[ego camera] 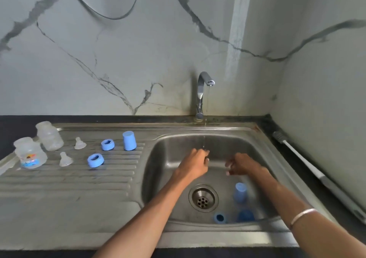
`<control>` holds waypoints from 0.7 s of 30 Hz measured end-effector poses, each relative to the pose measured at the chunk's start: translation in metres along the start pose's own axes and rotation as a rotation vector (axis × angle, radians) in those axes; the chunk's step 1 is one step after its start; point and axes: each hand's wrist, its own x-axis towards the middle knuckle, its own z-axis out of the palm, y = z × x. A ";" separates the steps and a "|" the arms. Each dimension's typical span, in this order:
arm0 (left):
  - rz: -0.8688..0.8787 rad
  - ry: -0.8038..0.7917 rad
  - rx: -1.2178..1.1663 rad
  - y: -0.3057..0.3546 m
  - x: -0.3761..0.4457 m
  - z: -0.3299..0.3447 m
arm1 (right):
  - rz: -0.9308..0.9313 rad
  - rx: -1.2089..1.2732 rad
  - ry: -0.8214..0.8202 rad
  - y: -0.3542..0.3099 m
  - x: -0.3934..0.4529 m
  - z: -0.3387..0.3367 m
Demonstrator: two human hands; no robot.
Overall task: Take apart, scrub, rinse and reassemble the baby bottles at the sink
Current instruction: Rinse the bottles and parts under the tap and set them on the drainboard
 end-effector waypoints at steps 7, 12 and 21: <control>-0.051 -0.065 -0.033 -0.004 0.007 0.014 | 0.111 -0.227 -0.255 0.008 -0.004 0.019; -0.057 -0.011 -0.049 -0.017 0.011 0.013 | 0.161 -0.083 -0.197 0.018 0.004 0.025; -0.123 0.066 -0.160 -0.027 0.026 0.007 | 0.036 0.337 0.178 -0.019 0.025 0.002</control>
